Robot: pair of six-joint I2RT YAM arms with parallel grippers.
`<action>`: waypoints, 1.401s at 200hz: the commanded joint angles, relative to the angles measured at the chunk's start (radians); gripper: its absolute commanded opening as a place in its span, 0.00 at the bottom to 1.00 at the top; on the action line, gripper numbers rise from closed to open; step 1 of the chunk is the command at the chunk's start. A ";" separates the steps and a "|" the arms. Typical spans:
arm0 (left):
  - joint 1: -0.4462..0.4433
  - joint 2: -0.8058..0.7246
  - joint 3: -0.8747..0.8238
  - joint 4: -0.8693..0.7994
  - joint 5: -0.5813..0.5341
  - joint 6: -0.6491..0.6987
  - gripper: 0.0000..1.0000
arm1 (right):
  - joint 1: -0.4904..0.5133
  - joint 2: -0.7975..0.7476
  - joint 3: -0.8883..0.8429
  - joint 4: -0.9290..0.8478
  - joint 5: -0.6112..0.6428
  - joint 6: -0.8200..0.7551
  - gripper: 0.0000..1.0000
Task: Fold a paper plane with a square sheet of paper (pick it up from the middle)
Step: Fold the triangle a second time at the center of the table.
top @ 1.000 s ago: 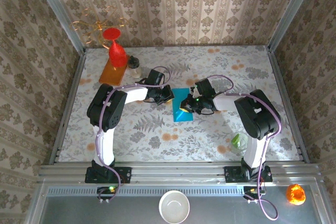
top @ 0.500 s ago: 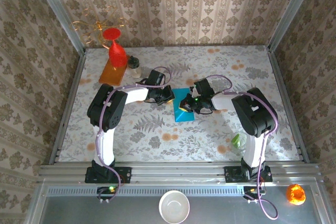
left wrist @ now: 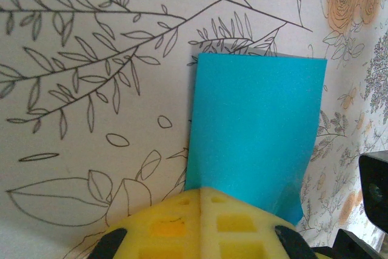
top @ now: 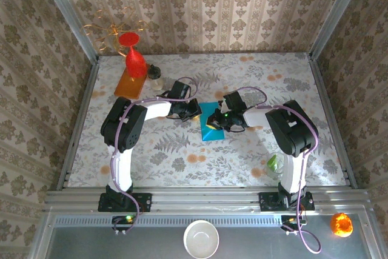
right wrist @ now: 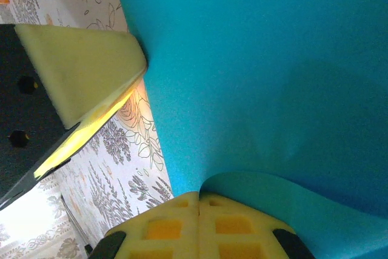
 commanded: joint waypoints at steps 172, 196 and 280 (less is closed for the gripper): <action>-0.007 0.027 -0.042 -0.081 -0.006 0.015 0.04 | 0.003 0.031 0.033 -0.026 0.001 -0.037 0.00; -0.006 0.023 -0.041 -0.081 -0.007 0.013 0.04 | 0.003 0.035 0.035 -0.056 0.018 -0.042 0.00; 0.011 -0.099 -0.052 -0.084 -0.047 0.002 0.09 | 0.003 0.049 0.035 -0.088 0.031 -0.029 0.18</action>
